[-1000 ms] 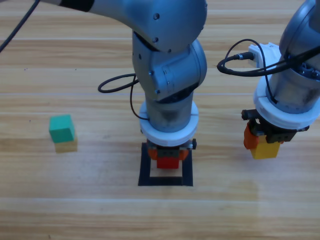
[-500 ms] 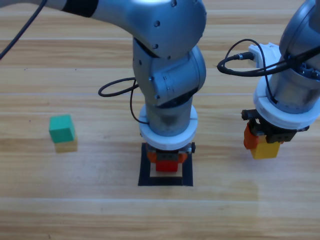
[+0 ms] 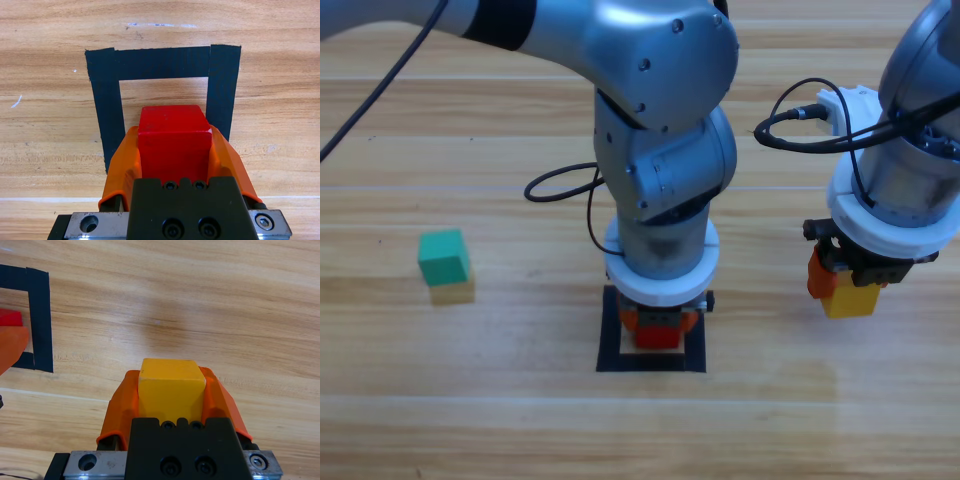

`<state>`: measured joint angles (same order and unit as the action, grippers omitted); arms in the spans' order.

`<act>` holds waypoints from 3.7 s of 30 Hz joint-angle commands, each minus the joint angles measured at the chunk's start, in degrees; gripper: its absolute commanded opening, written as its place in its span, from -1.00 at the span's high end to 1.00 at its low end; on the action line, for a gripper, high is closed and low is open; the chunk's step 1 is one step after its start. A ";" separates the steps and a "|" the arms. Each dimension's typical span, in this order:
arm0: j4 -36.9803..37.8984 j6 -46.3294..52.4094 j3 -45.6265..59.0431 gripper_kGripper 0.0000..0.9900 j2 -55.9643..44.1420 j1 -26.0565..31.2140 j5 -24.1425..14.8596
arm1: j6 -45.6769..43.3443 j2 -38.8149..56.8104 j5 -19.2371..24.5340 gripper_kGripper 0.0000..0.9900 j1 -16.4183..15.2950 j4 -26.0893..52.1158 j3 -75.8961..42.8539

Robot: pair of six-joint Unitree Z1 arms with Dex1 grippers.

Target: Stack the blocks in the rectangular block: red at the bottom, yellow in the middle, green on top

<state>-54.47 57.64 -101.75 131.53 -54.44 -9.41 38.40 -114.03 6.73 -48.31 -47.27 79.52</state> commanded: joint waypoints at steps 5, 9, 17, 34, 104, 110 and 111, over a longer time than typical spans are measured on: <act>0.68 -0.24 1.20 0.83 2.85 -0.84 0.35 | -0.43 -0.32 0.30 1.00 -1.52 -0.10 -1.29; 0.68 -0.33 1.47 0.83 2.77 -0.84 0.35 | -0.43 -0.40 0.30 1.00 -1.52 -0.10 -1.29; 0.68 -0.15 1.73 0.83 2.77 -0.84 0.35 | -0.43 -0.40 0.30 1.00 -1.52 -0.10 -1.29; 2.35 2.04 0.76 -0.56 3.38 -1.02 0.62 | -0.52 -0.32 0.39 1.00 -1.52 -0.10 -1.29; 4.02 -28.90 36.62 -0.92 -54.89 15.50 -3.16 | 13.01 -23.87 4.52 1.00 -13.91 -15.57 37.73; 4.28 -28.90 36.80 -0.91 -54.71 15.50 -3.16 | 13.01 -24.31 4.61 1.00 -13.91 -15.57 37.82; 4.37 -28.90 36.89 -0.91 -54.63 15.50 -3.25 | 13.01 -24.31 4.70 1.00 -13.91 -15.57 37.90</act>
<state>-50.79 29.28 -66.20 75.84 -40.09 -12.63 51.40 -134.90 10.04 -61.15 -62.24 116.81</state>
